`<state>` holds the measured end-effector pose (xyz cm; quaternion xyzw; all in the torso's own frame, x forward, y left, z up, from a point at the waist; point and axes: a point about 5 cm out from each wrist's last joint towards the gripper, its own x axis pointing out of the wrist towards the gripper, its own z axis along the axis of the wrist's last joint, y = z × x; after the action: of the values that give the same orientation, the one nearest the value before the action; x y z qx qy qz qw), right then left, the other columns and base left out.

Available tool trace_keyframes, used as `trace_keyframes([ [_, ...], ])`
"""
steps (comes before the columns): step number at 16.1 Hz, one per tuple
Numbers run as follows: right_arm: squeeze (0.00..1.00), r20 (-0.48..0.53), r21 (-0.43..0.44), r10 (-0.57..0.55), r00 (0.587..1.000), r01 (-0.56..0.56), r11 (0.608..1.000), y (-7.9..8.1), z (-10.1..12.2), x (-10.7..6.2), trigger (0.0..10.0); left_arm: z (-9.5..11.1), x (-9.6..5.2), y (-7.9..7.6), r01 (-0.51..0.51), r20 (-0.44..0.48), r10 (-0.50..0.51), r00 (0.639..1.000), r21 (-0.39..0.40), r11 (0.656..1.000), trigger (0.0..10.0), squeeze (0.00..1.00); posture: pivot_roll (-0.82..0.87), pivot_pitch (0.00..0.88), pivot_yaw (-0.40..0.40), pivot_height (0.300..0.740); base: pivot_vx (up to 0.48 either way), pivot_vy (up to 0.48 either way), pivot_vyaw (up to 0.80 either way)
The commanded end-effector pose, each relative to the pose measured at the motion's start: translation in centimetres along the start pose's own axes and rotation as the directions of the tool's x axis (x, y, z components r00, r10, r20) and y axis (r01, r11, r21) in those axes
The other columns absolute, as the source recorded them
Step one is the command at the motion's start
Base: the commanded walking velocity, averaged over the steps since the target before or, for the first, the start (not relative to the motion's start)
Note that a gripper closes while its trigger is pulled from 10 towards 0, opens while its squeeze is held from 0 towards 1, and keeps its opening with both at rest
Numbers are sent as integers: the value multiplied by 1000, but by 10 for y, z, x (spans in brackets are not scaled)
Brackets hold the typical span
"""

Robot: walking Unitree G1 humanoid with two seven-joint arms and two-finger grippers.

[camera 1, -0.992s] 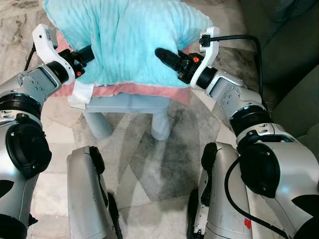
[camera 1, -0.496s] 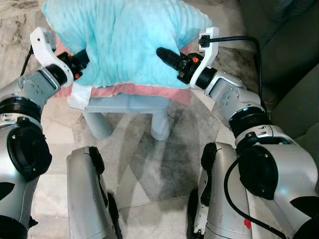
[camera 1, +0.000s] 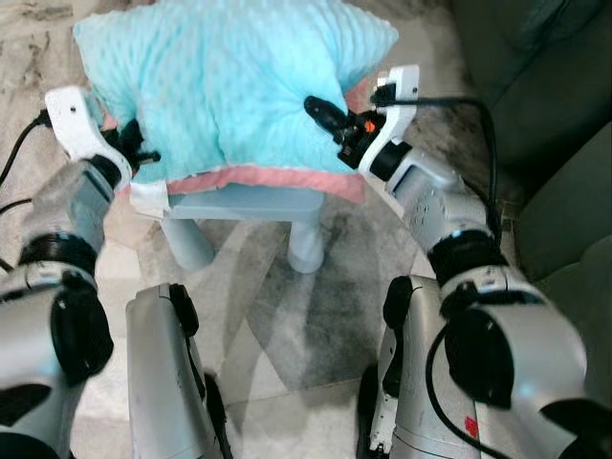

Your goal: Move the pillow to the sofa

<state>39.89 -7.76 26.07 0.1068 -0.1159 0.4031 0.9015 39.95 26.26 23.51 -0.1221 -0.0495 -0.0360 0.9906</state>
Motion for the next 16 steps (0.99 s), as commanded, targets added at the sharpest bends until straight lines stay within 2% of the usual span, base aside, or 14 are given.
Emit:
trace_keyframes([
  [1,0,36,-66,11,999,-9,998,7,4,0,0,4,-3,2,8,73,-6,997,-34,999,0,0,7,164,-41,385,0,0,0],
  [3,0,63,-77,-31,998,36,996,6,4,-4,0,3,-4,0,-4,118,1,993,20,1000,0,0,6,133,-40,385,0,0,0],
  [4,0,91,-89,-72,993,80,993,5,4,-11,0,3,-7,-4,-1,171,-8,985,55,998,0,0,6,116,-39,385,0,0,0],
  [5,0,104,-93,-98,990,108,990,4,3,-16,0,0,-9,-6,5,198,-14,980,44,999,0,0,5,105,-37,385,0,0,0],
  [6,0,121,-93,-154,981,166,982,2,-1,-24,0,-9,-17,-5,-14,240,6,971,31,999,0,0,5,84,-34,385,0,0,0],
  [7,0,126,-94,-177,976,190,977,2,-4,-32,0,-22,-26,-4,-32,236,25,971,25,999,0,0,7,73,-33,385,0,0,0],
  [9,0,129,-117,-215,968,230,966,0,-9,-41,0,-35,-35,-8,-39,227,28,973,47,998,0,0,13,49,-31,385,0,0,0],
  [10,0,133,-107,-253,958,268,957,-1,-11,-49,0,-40,-40,-14,-19,224,-14,974,148,989,0,0,18,41,-36,385,0,0,0],
  [11,0,126,-157,-298,946,315,936,0,-14,-60,2745,-44,-45,-18,-39,227,0,974,167,985,4510,0,19,20,-32,385,0,0,0],
  [12,0,123,-180,-311,942,330,927,0,-15,-64,9686,-45,-47,-20,-47,228,7,974,172,984,10000,0,14,11,-28,385,0,0,0],
  [14,0,128,-214,-343,931,363,907,-1,-13,-72,10000,-46,-53,-26,-92,243,42,969,195,976,10000,0,3,0,-15,385,0,0,0],
  [15,0,130,-198,-371,920,391,899,0,-12,-78,10000,-47,-57,-26,-151,260,81,962,265,952,10000,0,0,0,-12,385,0,0,0],
  [16,0,125,-209,-392,911,411,887,3,-15,-85,10000,-50,-62,-26,-192,266,114,957,291,937,10000,0,-1,0,-9,385,0,0,0],
])
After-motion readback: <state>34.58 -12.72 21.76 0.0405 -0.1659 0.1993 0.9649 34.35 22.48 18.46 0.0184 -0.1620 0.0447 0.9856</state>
